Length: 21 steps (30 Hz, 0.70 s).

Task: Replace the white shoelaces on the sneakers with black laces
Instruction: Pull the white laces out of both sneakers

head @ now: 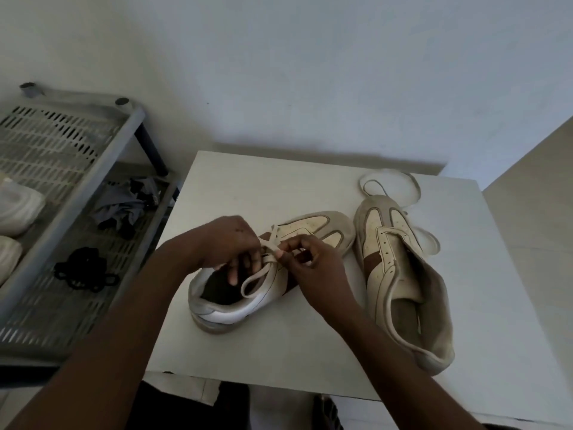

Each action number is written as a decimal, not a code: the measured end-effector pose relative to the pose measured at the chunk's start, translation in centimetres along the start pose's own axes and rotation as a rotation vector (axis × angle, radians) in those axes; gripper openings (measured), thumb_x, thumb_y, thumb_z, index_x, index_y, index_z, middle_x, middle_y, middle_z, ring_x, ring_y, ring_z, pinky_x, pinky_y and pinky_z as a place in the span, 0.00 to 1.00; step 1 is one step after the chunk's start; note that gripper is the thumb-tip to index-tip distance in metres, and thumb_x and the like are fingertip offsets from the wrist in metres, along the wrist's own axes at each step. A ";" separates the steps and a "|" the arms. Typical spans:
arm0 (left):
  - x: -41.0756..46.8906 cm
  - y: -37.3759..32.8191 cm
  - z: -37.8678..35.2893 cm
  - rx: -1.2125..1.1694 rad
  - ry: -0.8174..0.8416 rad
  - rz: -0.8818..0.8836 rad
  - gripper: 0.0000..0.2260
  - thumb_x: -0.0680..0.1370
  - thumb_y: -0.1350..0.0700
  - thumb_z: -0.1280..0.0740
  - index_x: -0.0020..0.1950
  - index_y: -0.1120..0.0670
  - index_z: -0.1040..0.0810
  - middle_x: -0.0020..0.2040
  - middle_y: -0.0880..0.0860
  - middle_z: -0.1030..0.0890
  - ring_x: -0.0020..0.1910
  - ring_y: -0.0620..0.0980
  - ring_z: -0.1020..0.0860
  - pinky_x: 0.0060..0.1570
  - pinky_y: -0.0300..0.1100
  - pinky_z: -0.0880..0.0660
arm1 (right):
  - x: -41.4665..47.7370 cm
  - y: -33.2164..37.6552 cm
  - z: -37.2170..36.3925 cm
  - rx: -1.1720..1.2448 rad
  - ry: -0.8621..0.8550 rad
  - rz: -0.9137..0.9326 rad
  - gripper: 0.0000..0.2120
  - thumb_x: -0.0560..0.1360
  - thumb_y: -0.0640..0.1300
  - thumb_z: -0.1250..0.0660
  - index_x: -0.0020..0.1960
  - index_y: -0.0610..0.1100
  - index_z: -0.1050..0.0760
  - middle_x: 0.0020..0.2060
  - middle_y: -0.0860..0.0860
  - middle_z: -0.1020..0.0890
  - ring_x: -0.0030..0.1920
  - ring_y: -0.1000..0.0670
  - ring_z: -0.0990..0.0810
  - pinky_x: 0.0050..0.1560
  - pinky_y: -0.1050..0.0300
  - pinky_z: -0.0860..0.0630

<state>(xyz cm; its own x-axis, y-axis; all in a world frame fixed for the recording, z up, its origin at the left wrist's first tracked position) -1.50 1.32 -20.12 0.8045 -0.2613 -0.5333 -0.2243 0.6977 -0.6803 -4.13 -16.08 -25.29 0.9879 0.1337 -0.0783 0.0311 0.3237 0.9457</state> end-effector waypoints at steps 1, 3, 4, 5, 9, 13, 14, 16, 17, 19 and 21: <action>0.1 0.0 0.0 0.022 -0.055 -0.023 0.14 0.76 0.62 0.39 0.31 0.58 0.21 0.28 0.53 0.19 0.23 0.51 0.25 0.26 0.38 0.31 | 0.0 0.2 0.1 0.046 -0.018 -0.025 0.04 0.74 0.47 0.29 0.42 0.48 0.20 0.40 0.54 0.17 0.42 0.56 0.20 0.44 0.61 0.24; 0.4 0.1 -0.1 0.129 -0.114 -0.031 0.14 0.77 0.58 0.34 0.31 0.56 0.21 0.25 0.50 0.20 0.20 0.45 0.27 0.27 0.38 0.30 | 0.4 0.7 0.7 0.169 -0.071 -0.060 0.05 0.76 0.43 0.31 0.41 0.46 0.22 0.38 0.53 0.17 0.40 0.57 0.20 0.42 0.64 0.25; 0.5 0.3 -0.3 0.166 -0.115 -0.016 0.14 0.76 0.54 0.32 0.31 0.54 0.21 0.23 0.49 0.22 0.19 0.42 0.28 0.26 0.37 0.30 | 0.8 1.1 1.3 0.269 -0.101 -0.066 0.06 0.76 0.40 0.33 0.41 0.46 0.23 0.37 0.54 0.18 0.38 0.58 0.22 0.39 0.66 0.27; 0.6 0.5 -0.4 0.180 -0.102 0.001 0.14 0.76 0.52 0.31 0.31 0.54 0.21 0.22 0.48 0.23 0.19 0.41 0.29 0.25 0.36 0.31 | 1.4 1.6 2.3 0.397 -0.147 -0.061 0.08 0.77 0.37 0.35 0.41 0.46 0.24 0.36 0.55 0.19 0.36 0.59 0.23 0.37 0.67 0.28; 0.6 1.2 -0.3 0.153 -0.067 0.001 0.13 0.75 0.52 0.30 0.32 0.55 0.21 0.24 0.50 0.23 0.21 0.43 0.29 0.27 0.35 0.31 | 3.6 3.2 8.5 0.867 -0.485 0.021 0.10 0.81 0.36 0.41 0.42 0.44 0.29 0.34 0.51 0.25 0.32 0.56 0.28 0.33 0.64 0.31; 0.8 1.3 -0.2 0.179 -0.142 -0.147 0.10 0.71 0.58 0.28 0.31 0.51 0.25 0.26 0.49 0.26 0.28 0.42 0.31 0.34 0.39 0.33 | 3.4 1.3 9.5 0.548 -0.555 -0.047 0.05 0.80 0.36 0.39 0.48 0.41 0.26 0.37 0.49 0.21 0.36 0.54 0.21 0.40 0.61 0.23; 0.8 1.2 -0.3 0.170 -0.158 -0.177 0.09 0.71 0.59 0.28 0.34 0.50 0.26 0.25 0.47 0.28 0.27 0.41 0.33 0.34 0.38 0.34 | 3.3 0.9 8.7 0.453 -0.462 -0.089 0.03 0.79 0.36 0.38 0.51 0.41 0.26 0.39 0.49 0.19 0.39 0.53 0.18 0.43 0.59 0.21; 1.0 1.1 -0.5 0.155 -0.161 -0.227 0.08 0.70 0.62 0.29 0.41 0.50 0.24 0.24 0.44 0.32 0.27 0.42 0.34 0.32 0.35 0.36 | 2.9 0.5 6.8 0.255 -0.212 -0.146 0.10 0.78 0.38 0.34 0.58 0.42 0.25 0.45 0.49 0.16 0.45 0.51 0.16 0.50 0.57 0.20; 1.1 1.1 -0.6 0.166 -0.165 -0.257 0.09 0.69 0.63 0.29 0.42 0.49 0.22 0.24 0.44 0.32 0.27 0.42 0.34 0.32 0.33 0.36 | 2.7 0.4 5.9 0.125 -0.107 -0.143 0.13 0.76 0.40 0.32 0.61 0.43 0.25 0.48 0.49 0.16 0.47 0.52 0.16 0.52 0.58 0.21; 1.3 1.3 -0.7 0.208 -0.191 -0.308 0.09 0.69 0.63 0.28 0.41 0.48 0.21 0.24 0.43 0.31 0.27 0.43 0.32 0.32 0.32 0.35 | 2.1 0.4 4.2 -0.165 -0.038 -0.047 0.14 0.74 0.42 0.29 0.60 0.46 0.23 0.51 0.52 0.18 0.49 0.56 0.18 0.51 0.61 0.22; 1.7 1.6 -0.6 0.241 -0.241 -0.342 0.09 0.68 0.61 0.27 0.39 0.46 0.20 0.27 0.42 0.28 0.28 0.43 0.30 0.32 0.33 0.34 | 1.4 0.6 2.9 -0.309 -0.125 0.095 0.10 0.73 0.42 0.27 0.53 0.48 0.22 0.50 0.54 0.20 0.49 0.58 0.22 0.48 0.63 0.25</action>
<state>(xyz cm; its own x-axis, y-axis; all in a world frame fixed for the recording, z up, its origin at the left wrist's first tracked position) -0.84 1.54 -22.43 0.9209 -0.3607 -0.1480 0.1864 0.7407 -0.6454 -2.31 -18.42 -23.93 0.9958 0.0668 0.0629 -0.0902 0.5865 0.8049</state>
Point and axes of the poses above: each hand's wrist, its own x-axis towards the middle knuckle, its own z-axis out of the back of the hand, y = z × x, the point moved 1 cm from there along x, towards the middle knuckle
